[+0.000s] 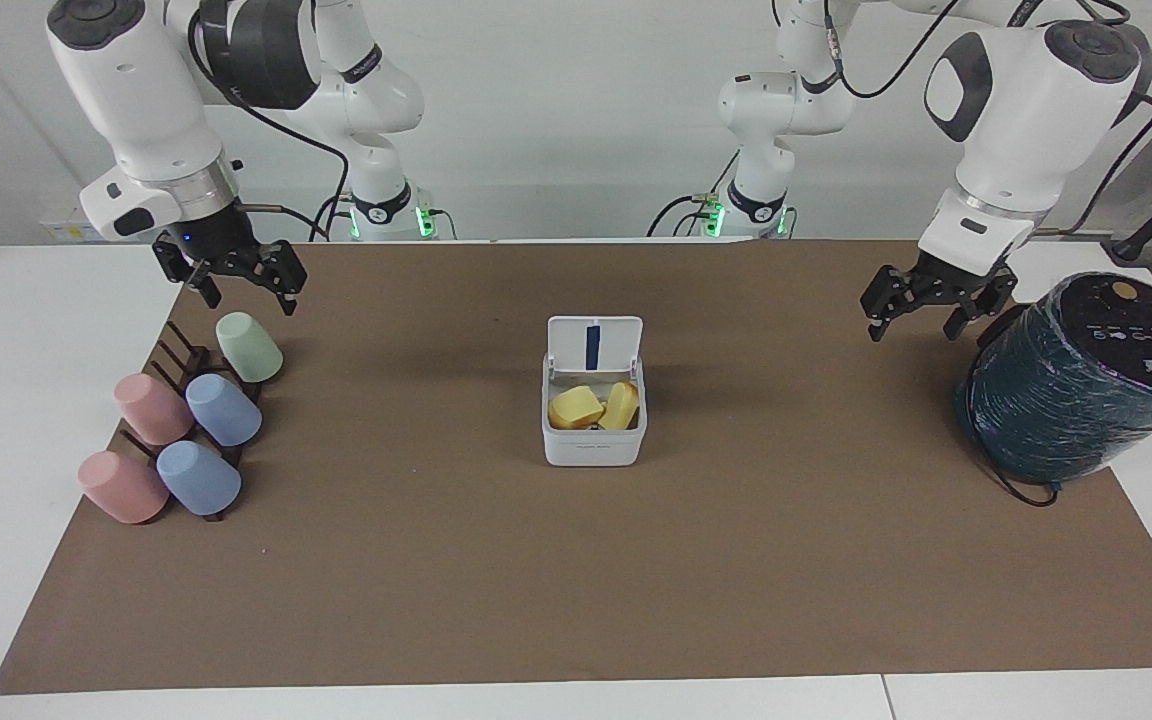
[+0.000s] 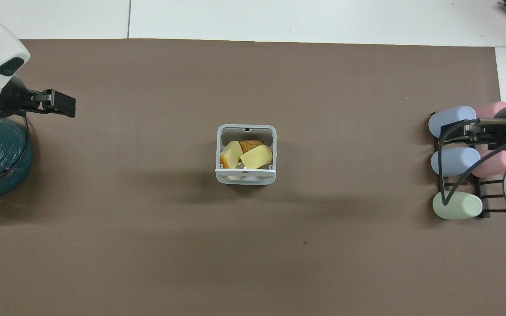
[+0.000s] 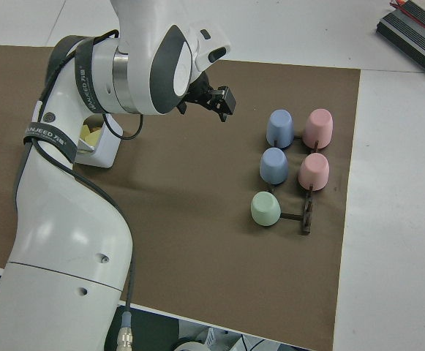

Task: Close trash can lid
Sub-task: 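Move the left gripper from rest toward the white trash bin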

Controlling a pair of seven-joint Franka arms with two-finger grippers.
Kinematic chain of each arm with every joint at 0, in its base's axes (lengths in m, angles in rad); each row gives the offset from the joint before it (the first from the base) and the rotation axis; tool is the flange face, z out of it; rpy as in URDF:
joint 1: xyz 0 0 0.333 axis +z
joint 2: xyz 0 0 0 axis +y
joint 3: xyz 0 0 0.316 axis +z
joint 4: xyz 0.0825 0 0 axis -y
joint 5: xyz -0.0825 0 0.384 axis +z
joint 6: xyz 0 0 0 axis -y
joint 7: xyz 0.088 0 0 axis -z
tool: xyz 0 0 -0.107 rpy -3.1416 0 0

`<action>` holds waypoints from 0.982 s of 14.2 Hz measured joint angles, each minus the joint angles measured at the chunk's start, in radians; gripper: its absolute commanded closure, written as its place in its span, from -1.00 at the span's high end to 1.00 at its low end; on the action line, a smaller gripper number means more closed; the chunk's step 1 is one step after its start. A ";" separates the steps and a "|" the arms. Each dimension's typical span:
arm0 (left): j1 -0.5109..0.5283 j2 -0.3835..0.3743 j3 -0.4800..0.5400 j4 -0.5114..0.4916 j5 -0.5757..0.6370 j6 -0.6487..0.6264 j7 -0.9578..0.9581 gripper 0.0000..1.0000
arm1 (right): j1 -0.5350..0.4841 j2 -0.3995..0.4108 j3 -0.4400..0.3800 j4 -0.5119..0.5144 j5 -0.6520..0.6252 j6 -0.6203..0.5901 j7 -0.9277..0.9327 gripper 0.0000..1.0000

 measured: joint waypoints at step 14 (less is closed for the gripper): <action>-0.169 -0.026 -0.011 -0.048 -0.083 -0.014 -0.002 1.00 | 0.000 0.000 0.000 0.000 0.000 0.000 0.000 1.00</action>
